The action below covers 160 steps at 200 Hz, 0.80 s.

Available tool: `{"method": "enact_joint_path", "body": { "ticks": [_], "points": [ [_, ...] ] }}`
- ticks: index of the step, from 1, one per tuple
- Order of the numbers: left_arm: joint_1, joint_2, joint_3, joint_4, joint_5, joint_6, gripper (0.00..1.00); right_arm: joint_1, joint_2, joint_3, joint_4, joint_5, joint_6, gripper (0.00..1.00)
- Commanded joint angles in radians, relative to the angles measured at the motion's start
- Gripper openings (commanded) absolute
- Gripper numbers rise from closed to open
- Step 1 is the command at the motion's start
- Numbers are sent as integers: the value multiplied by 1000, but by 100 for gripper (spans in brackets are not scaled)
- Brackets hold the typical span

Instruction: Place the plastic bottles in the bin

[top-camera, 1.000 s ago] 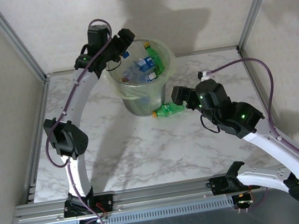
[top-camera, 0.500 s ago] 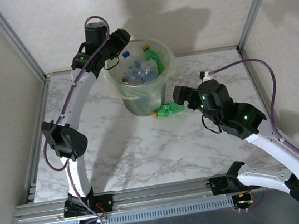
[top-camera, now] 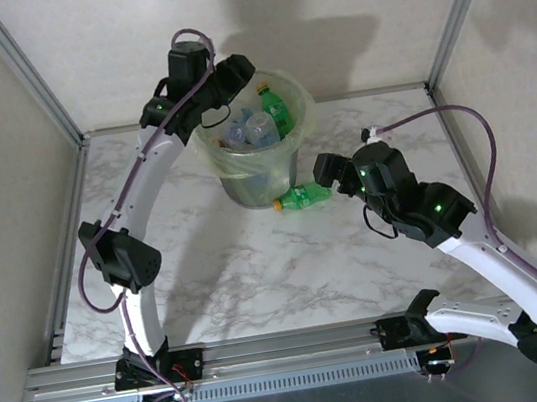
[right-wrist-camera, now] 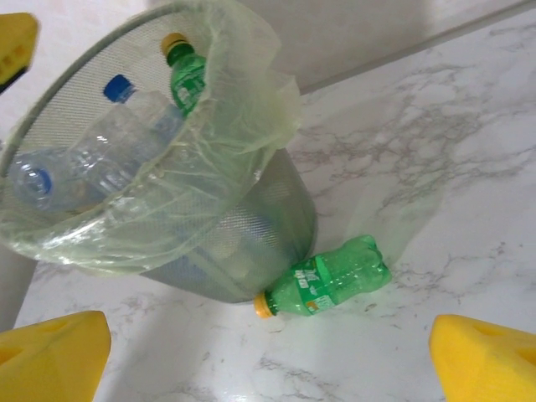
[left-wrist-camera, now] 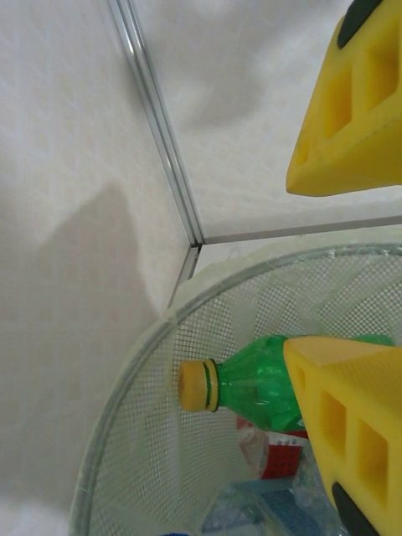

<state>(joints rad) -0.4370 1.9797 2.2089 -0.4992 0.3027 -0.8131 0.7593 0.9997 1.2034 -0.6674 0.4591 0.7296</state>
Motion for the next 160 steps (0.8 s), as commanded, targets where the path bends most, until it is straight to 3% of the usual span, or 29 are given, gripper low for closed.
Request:
{"method": "enact_joint_path", "body": {
  "ticks": [1, 37, 81, 133, 160],
  "points": [
    [-5, -114, -54, 35, 17, 21, 49, -40, 14, -27, -41, 43, 55, 98],
    [-49, -129, -134, 40, 73, 1, 46, -136, 2, -70, -12, -35, 65, 98],
    [-77, -163, -290, 85, 64, -1, 46, -168, -14, -110, -10, -73, 70, 98],
    [-79, -121, -315, 57, 78, -7, 42, -177, -19, -151, 11, -98, 86, 97],
    [-78, -151, -294, 74, 81, -13, 46, -182, -16, -197, 42, -124, 106, 97]
  ]
}}
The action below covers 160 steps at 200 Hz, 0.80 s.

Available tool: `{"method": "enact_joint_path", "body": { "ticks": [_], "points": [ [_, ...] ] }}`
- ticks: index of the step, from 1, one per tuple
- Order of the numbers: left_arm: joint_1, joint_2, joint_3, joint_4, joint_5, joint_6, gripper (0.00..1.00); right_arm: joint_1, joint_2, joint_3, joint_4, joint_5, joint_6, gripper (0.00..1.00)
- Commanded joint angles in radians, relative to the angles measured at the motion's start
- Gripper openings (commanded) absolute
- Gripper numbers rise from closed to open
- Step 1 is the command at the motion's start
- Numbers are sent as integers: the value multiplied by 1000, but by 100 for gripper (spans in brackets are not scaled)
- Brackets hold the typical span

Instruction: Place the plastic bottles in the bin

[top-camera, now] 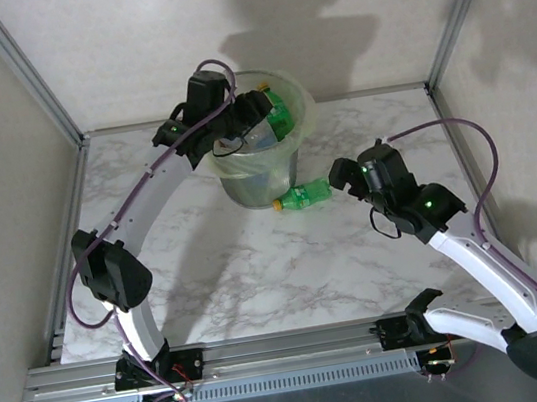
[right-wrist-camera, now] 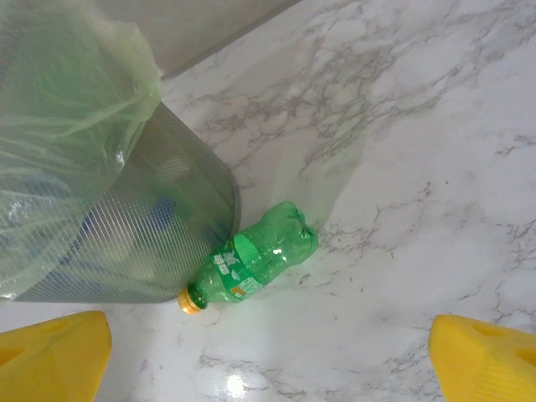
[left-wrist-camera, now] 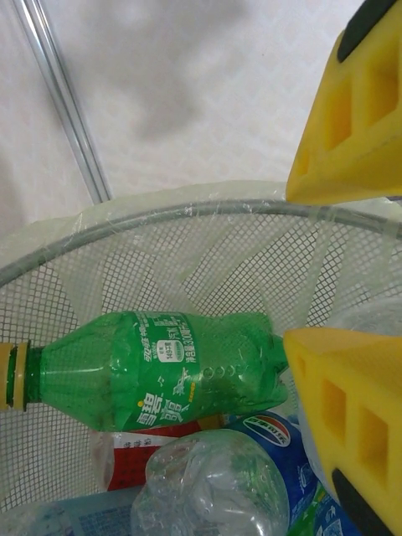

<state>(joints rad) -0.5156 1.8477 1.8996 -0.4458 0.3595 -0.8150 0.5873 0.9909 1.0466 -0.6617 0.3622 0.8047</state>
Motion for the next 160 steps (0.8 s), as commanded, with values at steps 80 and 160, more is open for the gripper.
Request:
{"method": "enact_joint_path", "body": {
  "ticks": [80, 160],
  "points": [
    [46, -217, 51, 117, 44, -16, 59, -152, 162, -164, 249, -233, 230, 99],
    [270, -620, -545, 352, 156, -85, 66, -192, 511, -66, 333, -370, 449, 99]
  ]
}}
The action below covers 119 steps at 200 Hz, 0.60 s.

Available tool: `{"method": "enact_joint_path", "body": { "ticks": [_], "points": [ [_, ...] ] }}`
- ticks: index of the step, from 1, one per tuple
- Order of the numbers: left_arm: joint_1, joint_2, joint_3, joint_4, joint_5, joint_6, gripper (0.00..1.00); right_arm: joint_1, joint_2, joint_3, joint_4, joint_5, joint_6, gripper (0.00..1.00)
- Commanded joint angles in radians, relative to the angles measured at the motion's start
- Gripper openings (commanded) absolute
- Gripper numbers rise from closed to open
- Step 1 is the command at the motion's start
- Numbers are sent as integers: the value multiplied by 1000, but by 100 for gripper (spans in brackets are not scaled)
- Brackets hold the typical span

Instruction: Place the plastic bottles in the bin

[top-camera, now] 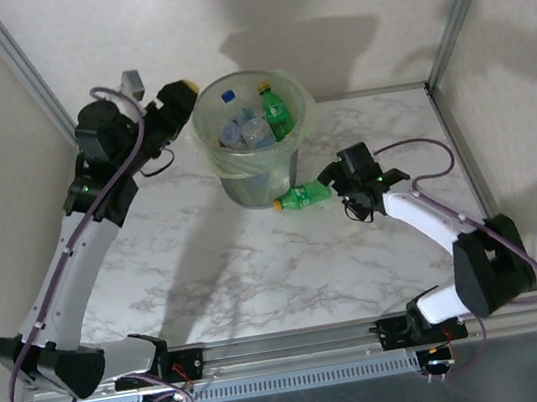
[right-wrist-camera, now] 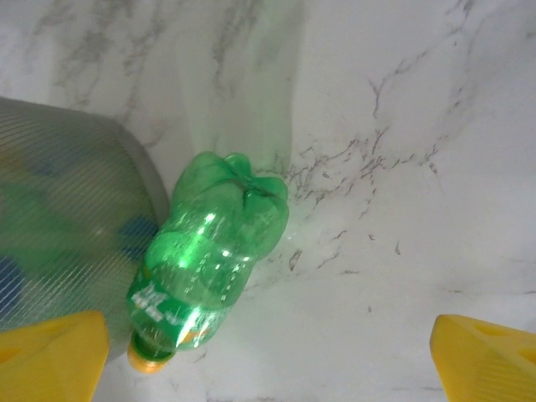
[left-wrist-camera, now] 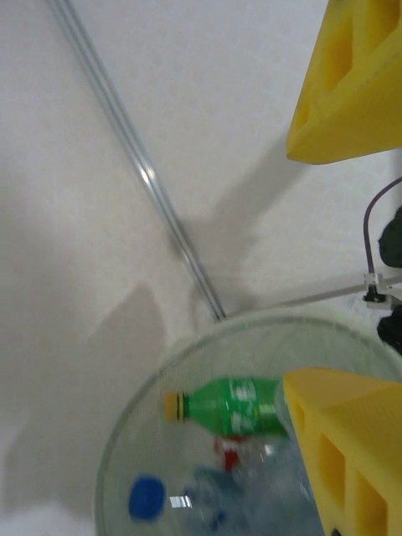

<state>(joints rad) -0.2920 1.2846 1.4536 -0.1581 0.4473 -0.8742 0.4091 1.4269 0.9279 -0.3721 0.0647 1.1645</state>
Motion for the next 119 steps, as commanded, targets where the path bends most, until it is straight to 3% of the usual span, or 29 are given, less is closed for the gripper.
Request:
{"method": "enact_joint_path", "body": {
  "ticks": [1, 65, 119],
  "points": [
    [49, -61, -103, 65, 69, -25, 66, -15, 80, 54, 46, -74, 91, 99],
    [93, -181, -267, 99, 114, -22, 70, -16, 225, 103, 137, -168, 192, 99],
    [93, -199, -344, 136, 142, -61, 69, -15, 311, 177, 80, -169, 244, 97]
  ]
}}
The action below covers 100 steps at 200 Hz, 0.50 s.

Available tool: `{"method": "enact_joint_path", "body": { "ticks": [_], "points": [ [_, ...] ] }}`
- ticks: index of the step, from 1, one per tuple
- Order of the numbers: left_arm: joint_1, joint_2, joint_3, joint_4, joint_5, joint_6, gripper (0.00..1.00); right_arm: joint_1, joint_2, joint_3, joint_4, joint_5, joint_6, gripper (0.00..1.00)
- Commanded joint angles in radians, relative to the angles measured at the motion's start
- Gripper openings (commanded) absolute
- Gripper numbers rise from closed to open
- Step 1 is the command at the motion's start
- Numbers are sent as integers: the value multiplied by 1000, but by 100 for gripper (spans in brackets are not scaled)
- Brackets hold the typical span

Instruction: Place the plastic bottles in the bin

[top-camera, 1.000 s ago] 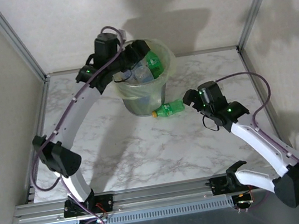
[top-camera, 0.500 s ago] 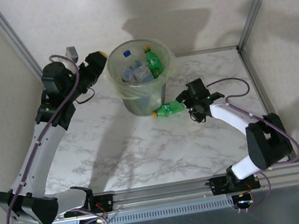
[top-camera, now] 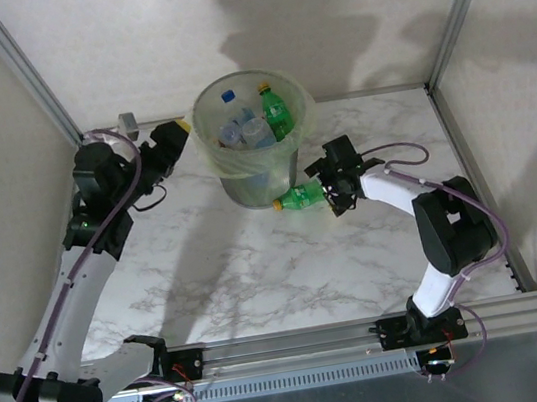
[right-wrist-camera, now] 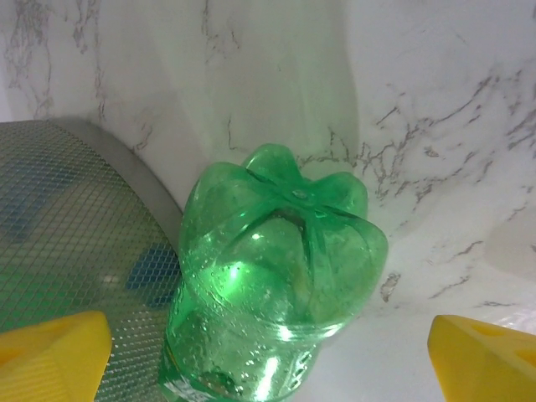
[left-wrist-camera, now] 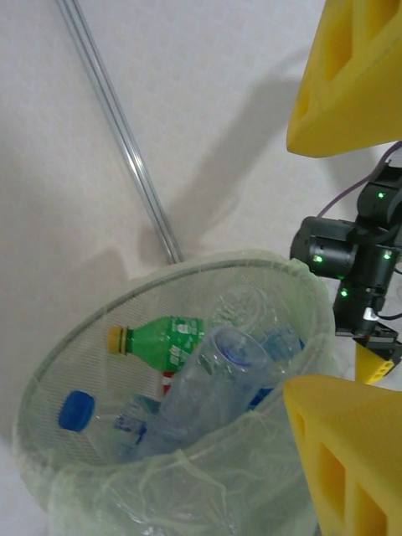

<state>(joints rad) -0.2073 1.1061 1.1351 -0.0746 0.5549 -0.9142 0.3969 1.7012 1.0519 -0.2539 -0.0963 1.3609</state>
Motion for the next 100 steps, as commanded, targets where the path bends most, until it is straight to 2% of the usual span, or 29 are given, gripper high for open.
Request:
{"method": "enact_joint_path", "body": {
  "ticks": [1, 83, 100],
  "points": [
    [8, -21, -26, 53, 34, -21, 69, -4, 38, 53, -40, -7, 48, 97],
    [10, -49, -55, 23, 37, -10, 69, -6, 156, 108, -83, -33, 81, 90],
    [10, -49, -61, 20, 38, -12, 69, -12, 160, 102, -88, -31, 74, 85]
  ]
}}
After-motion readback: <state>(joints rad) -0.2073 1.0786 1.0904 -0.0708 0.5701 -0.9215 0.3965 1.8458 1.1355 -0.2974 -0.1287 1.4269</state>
